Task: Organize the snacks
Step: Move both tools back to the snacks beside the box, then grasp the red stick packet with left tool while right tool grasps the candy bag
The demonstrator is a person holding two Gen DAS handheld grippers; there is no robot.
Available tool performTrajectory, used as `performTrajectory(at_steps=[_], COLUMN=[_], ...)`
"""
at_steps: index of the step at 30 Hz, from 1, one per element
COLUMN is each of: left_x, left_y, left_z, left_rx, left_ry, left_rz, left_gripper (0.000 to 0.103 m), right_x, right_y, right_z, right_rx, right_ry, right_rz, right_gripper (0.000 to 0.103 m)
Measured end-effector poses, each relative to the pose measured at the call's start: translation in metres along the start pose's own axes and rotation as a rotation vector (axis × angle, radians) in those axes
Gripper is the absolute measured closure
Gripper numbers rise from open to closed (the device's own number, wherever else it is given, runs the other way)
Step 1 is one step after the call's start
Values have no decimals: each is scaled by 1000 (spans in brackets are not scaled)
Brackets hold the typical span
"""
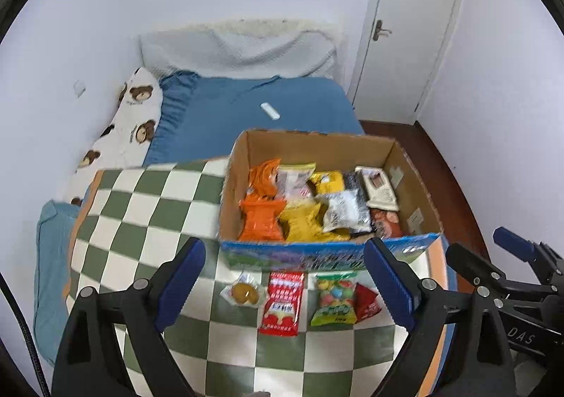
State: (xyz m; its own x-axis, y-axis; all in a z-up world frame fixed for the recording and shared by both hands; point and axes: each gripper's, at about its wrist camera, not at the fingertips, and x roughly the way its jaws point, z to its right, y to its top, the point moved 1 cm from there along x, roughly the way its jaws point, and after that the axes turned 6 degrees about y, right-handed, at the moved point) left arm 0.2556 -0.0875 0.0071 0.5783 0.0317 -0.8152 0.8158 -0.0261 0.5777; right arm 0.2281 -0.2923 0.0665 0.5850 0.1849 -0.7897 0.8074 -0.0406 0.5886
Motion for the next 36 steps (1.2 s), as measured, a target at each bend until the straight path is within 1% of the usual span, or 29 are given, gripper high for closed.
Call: performTrajectory(at_steps=[1, 2, 3, 4, 5, 6, 9, 11, 12, 13, 14, 17, 19, 22, 25, 28, 30, 33, 35, 36], left_x=[4, 15, 25, 35, 50, 62, 101, 128, 140, 153, 170, 203, 217, 224, 218, 209, 201, 189, 186, 187], left_y=[-4, -11, -18, -25, -34, -41, -65, -80, -84, -89, -94, -102, -105, -111, -116, -127, -141, -165, -175, -178], left_z=[-2, -6, -9, -12, -15, -15, -12, -5, -1, 4, 10, 23, 30, 36, 35, 22, 11, -4, -8, -9], left_rx=[-2, -8, -12, -15, -12, -3, 31, 48, 53, 56, 55, 65, 79, 91, 106, 82, 59, 16, -1, -9], left_ry=[9, 23, 31, 38, 54, 65, 73, 41, 34, 21, 9, 4, 11, 3, 5, 15, 20, 13, 12, 7], left_rz=[-16, -51, -83, -116, -157, -191, -291, -364, -394, -428, -472, -542, -565, -570, -542, -547, -565, -599, -611, -616], left_gripper=[11, 11, 11, 11, 11, 11, 11, 12, 14, 22, 26, 28, 28, 48, 54, 54, 54, 54, 54, 52], right_x=[5, 11, 18, 29, 39, 52, 91, 107, 115, 122, 128, 141, 144, 149, 158, 171, 182, 205, 223, 230], right_y=[-5, -10, -16, -24, -31, -39, -63, -72, -76, -79, -81, -84, -83, -80, -77, -77, -78, -82, -86, -88], right_z=[1, 3, 6, 9, 10, 13, 20, 21, 21, 20, 20, 21, 23, 24, 20, 13, 7, -2, -6, -7], right_rx=[9, 23, 40, 55, 70, 84, 141, 170, 190, 201, 211, 230, 239, 242, 235, 217, 195, 153, 119, 111], right_ry=[13, 24, 41, 68, 80, 93, 136, 160, 176, 183, 185, 183, 178, 172, 171, 166, 158, 112, 56, 48], right_rz=[-16, -35, -60, -93, -121, -157, -245, -274, -286, -296, -305, -327, -334, -345, -364, -390, -409, -453, -488, -500], right_gripper=[6, 6, 10, 22, 30, 34, 36, 36, 36, 36, 36, 36, 36, 36, 36, 36, 36, 36, 36, 36])
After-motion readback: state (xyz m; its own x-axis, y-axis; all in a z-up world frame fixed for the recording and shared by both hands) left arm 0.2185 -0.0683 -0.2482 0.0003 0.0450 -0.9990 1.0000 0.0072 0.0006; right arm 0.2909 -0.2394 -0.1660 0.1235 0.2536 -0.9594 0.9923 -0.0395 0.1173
